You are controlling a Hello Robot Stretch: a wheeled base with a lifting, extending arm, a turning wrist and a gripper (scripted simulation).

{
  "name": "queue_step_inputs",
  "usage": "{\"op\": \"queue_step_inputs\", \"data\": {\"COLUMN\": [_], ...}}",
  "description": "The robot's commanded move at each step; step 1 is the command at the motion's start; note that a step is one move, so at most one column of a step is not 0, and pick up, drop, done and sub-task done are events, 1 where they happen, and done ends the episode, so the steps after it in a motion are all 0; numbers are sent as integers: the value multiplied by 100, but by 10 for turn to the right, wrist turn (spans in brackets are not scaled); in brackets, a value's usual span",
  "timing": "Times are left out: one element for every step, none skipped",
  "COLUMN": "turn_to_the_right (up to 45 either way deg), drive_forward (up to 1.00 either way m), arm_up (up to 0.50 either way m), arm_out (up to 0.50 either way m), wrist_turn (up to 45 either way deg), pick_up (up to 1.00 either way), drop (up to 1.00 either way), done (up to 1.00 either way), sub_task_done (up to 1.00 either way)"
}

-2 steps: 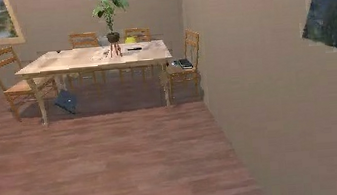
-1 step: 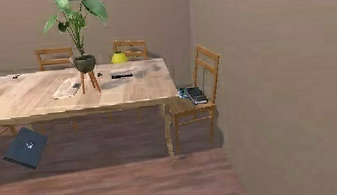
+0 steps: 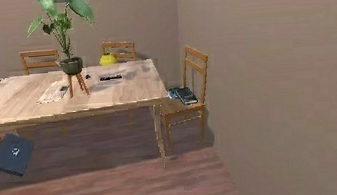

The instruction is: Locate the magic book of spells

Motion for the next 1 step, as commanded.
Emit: {"op": "queue_step_inputs", "data": {"turn_to_the_right": [0], "drive_forward": [75], "arm_up": [0], "arm_out": [0], "wrist_turn": [0], "pick_up": [0], "drop": [0], "done": [0], "sub_task_done": [0]}}
